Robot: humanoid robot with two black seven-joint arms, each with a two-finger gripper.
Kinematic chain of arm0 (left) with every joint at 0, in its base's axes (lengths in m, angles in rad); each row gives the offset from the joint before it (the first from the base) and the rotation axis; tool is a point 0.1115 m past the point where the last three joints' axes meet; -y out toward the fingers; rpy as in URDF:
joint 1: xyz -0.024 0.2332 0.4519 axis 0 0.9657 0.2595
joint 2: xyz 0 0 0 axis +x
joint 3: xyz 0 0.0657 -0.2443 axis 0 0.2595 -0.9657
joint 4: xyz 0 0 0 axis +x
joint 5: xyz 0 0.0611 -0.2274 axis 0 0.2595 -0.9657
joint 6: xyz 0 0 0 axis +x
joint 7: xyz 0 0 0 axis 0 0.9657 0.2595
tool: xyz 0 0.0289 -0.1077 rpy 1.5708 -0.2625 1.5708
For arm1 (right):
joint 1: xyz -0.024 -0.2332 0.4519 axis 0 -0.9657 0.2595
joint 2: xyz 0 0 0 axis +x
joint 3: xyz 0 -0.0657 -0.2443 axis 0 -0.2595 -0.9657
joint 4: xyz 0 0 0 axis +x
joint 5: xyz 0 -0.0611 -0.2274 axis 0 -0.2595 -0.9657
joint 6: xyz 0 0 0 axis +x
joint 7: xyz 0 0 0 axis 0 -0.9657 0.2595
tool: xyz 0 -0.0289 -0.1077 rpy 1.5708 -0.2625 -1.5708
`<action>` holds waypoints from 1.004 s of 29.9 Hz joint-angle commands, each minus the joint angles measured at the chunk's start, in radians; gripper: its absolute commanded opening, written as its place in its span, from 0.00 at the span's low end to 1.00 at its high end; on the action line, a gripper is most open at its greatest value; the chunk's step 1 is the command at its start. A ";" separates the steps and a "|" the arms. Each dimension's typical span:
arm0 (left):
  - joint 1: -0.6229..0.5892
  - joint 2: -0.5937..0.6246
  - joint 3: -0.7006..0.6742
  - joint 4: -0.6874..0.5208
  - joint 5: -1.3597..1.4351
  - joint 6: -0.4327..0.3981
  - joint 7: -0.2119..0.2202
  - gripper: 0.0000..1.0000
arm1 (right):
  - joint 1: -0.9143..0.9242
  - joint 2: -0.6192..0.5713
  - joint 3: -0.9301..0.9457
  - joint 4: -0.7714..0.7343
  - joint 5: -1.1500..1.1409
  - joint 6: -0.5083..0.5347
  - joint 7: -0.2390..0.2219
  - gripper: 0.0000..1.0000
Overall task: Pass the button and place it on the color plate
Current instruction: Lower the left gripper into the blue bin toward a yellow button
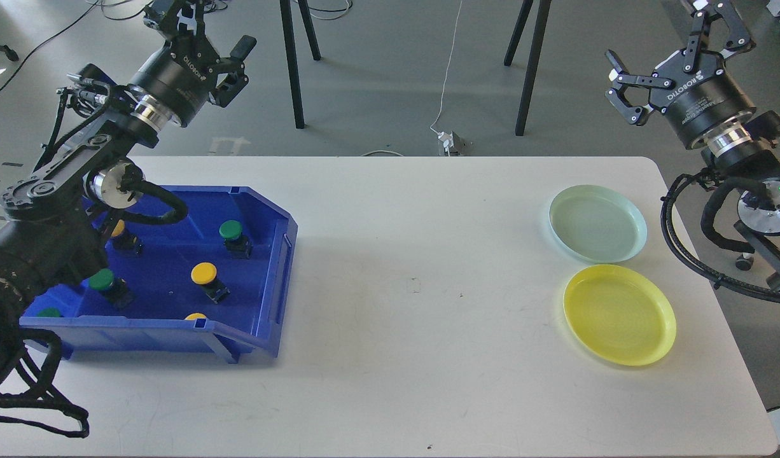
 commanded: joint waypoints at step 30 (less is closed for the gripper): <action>-0.057 0.468 0.253 -0.833 0.334 0.000 0.000 0.99 | -0.042 0.036 0.011 -0.102 0.000 0.000 0.000 0.99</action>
